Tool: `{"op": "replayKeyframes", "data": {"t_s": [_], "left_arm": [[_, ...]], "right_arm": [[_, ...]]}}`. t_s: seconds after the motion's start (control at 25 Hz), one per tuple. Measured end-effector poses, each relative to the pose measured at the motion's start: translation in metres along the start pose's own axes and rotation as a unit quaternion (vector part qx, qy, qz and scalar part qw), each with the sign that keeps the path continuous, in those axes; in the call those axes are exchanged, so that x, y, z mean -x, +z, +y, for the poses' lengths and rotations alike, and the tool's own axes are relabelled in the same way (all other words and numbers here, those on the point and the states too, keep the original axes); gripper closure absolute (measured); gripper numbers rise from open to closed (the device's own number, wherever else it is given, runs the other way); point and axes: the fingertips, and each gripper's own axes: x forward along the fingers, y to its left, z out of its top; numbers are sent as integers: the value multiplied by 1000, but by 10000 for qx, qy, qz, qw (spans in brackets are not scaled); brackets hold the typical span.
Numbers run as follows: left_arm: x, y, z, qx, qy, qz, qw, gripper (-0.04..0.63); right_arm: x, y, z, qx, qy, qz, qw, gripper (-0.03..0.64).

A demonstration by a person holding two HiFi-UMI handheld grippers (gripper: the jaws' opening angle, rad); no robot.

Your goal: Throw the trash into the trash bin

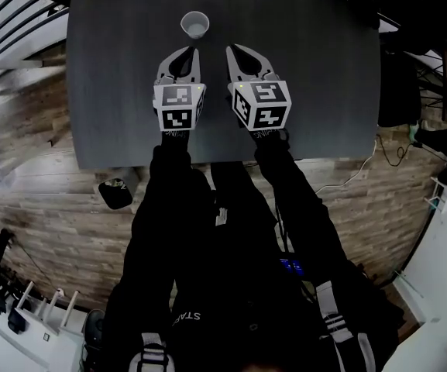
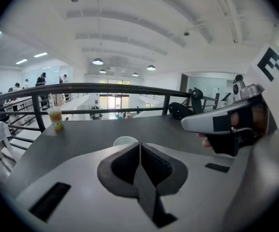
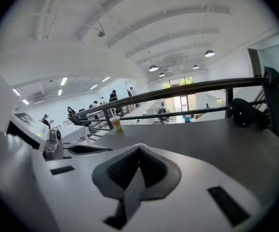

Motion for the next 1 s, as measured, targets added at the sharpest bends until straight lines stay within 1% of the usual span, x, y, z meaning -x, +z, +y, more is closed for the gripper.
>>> {"op": "replayKeyframes", "data": {"t_s": [0.16,0.2,0.28,0.52,0.64,0.8,0.88,1.0], "left_arm": [[-23,-11,5,-317,-43,189,9993,587],[-28,-14,6,-403,-76,254,9988,574],[-37,-19,7,-558,-150,371,9976,525],[-67,-24,13,-1157,-254,533,9915,499],[-80,-25,8,-1482,-409,694,9857,488],[-93,-33,1,-1840,-675,1006,9754,483],[-97,-38,2,-2014,-676,1158,9703,483],[-100,-40,3,-2200,-623,1274,9651,483]], "right_arm": [[-14,-13,-15,-23,-39,92,9999,601],[-15,-16,-18,-35,-49,114,9999,601],[-18,-22,-21,-62,-66,156,9998,601],[-24,-41,-32,-177,-100,265,9994,601],[-25,-49,-37,-227,-92,325,9992,601],[-27,-59,-42,-286,-102,391,9988,601],[-27,-63,-43,-316,-107,411,9986,601],[-26,-66,-46,-347,-103,428,9984,601]]}}
